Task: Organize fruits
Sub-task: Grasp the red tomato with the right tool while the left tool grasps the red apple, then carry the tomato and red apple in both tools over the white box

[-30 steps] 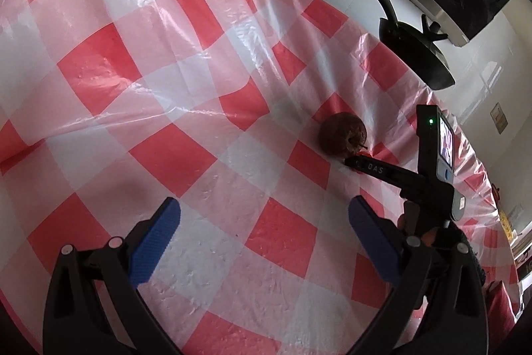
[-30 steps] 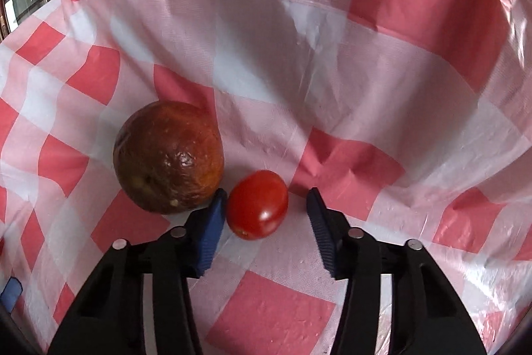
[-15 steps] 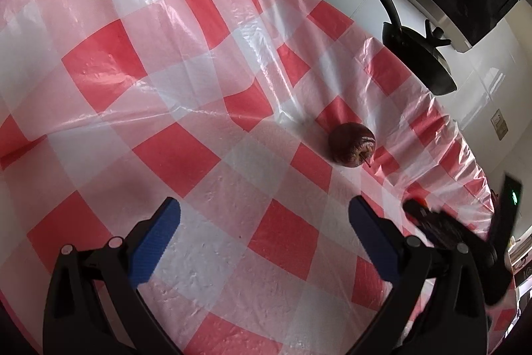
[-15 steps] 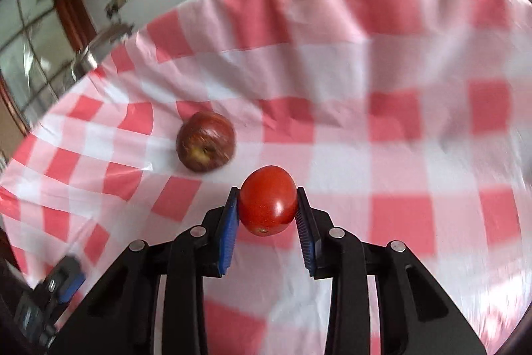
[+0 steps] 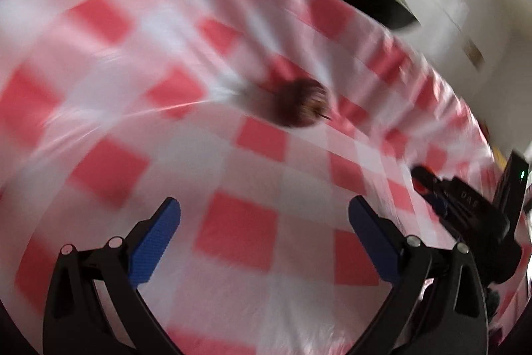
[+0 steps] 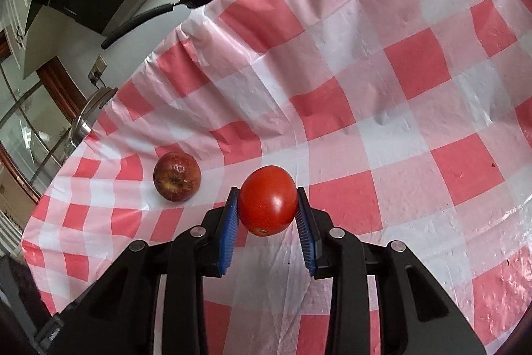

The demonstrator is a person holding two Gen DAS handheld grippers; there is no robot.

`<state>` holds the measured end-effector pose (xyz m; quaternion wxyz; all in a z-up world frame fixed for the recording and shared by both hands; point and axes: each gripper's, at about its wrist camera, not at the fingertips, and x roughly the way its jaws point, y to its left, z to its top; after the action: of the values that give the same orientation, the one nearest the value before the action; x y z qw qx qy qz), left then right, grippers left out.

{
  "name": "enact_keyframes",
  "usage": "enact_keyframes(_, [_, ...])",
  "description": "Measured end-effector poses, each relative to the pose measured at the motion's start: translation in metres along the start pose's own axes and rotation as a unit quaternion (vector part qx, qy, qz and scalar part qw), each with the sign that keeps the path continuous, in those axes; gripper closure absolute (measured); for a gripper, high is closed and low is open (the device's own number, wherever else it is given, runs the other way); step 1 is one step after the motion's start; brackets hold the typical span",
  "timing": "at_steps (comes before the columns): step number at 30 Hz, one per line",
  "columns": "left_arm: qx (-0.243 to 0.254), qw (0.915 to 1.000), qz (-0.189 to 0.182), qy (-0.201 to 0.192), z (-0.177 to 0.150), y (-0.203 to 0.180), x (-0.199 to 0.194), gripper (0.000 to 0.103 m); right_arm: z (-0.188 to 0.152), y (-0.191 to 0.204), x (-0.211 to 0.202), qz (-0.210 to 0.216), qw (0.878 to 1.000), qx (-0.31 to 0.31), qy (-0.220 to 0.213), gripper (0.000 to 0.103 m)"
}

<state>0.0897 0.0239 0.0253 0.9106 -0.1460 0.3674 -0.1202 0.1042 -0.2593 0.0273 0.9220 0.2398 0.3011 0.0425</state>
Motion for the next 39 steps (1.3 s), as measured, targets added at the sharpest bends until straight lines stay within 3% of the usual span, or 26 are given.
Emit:
enact_keyframes(5, [0.09, 0.9915, -0.072, 0.06, 0.046, -0.017, 0.071, 0.002, 0.001, 0.0, -0.001, 0.005, 1.0, -0.001, 0.001, 0.07])
enact_keyframes(13, [0.165, 0.9798, -0.081, 0.079, 0.096, -0.032, 0.134, 0.003, 0.0, 0.002, 0.003, 0.003, 1.0, -0.004, 0.007, 0.07])
enact_keyframes(16, [0.186, 0.9761, -0.078, 0.082, 0.105, -0.039, 0.148, 0.012, 0.0, 0.003, 0.004, 0.003, 1.0, -0.006, 0.012, 0.07])
enact_keyframes(18, [0.202, 0.9734, -0.064, 0.087, 0.106, -0.044, 0.155, 0.023, 0.0, 0.003, 0.005, 0.003, 1.0, -0.005, 0.013, 0.07])
enact_keyframes(19, [0.205, 0.973, -0.059, 0.087, 0.107, -0.046, 0.156, 0.035, 0.0, 0.002, 0.005, 0.003, 1.0, -0.005, 0.013, 0.07])
enact_keyframes(21, [0.208, 0.9721, -0.063, 0.088, 0.103, -0.049, 0.153, 0.035, 0.001, 0.002, 0.006, 0.003, 1.0, -0.005, 0.015, 0.07])
enact_keyframes(28, [0.156, 0.9857, 0.015, 0.063, 0.056, -0.063, 0.109, 0.036, 0.001, 0.001, 0.006, 0.003, 1.0, -0.003, 0.014, 0.07])
enact_keyframes(35, [0.071, 0.9973, 0.013, 0.011, 0.022, -0.06, 0.053, 0.036, 0.001, 0.001, 0.006, 0.004, 1.0, -0.002, 0.015, 0.07])
enact_keyframes(39, [0.04, 0.9982, 0.041, -0.013, 0.013, -0.056, 0.023, 0.036, 0.001, 0.0, 0.007, 0.006, 1.0, 0.001, 0.017, 0.07])
